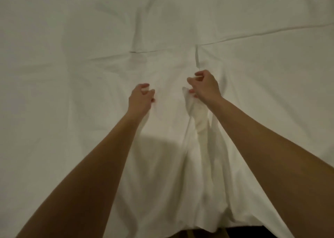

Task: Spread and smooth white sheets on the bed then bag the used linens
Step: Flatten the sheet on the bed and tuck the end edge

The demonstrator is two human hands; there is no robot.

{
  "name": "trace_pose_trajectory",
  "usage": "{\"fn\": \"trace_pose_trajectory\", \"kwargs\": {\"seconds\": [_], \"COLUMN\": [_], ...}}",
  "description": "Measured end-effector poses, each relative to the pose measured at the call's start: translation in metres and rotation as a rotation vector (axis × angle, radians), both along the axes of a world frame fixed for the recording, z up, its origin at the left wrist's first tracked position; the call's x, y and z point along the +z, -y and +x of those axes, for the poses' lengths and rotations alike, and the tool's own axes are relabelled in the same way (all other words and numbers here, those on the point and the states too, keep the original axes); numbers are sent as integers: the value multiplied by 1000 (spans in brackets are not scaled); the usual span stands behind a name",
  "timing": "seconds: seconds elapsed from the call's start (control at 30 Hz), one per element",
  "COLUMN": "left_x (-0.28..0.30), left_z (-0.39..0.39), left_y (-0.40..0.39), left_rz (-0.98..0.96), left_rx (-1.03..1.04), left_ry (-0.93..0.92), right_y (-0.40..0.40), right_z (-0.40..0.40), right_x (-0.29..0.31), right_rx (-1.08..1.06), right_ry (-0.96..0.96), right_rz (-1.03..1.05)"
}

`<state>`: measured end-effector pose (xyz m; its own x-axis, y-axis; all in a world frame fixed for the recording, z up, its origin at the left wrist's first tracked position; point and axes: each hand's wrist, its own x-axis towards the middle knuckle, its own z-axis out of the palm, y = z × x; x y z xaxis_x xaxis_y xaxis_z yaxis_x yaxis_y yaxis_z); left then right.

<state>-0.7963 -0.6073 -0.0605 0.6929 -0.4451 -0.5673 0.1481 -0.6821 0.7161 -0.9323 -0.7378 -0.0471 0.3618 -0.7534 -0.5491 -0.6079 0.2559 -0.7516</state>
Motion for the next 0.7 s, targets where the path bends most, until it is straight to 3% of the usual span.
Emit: {"fn": "trace_pose_trajectory", "kwargs": {"seconds": [0.17,0.3,0.47,0.57,0.7], "left_x": [-3,-15,-21,-26,-24], "left_z": [75,109,127,136,151], "left_y": [29,60,75,67,73], "left_rz": [120,203,182,219,17], "left_rx": [-165,-251,-164,-279,-215], "left_ry": [276,349,232,198,183], "right_y": [37,71,95,104,108], "right_z": [43,79,101,97,93], "right_x": [-12,-27,-39,-40,-33], "right_rx": [73,222,292,290,360], "right_ry": [-25,-141,-280,-328,-287], "right_rz": [-201,-358,-388,-401,-398]}}
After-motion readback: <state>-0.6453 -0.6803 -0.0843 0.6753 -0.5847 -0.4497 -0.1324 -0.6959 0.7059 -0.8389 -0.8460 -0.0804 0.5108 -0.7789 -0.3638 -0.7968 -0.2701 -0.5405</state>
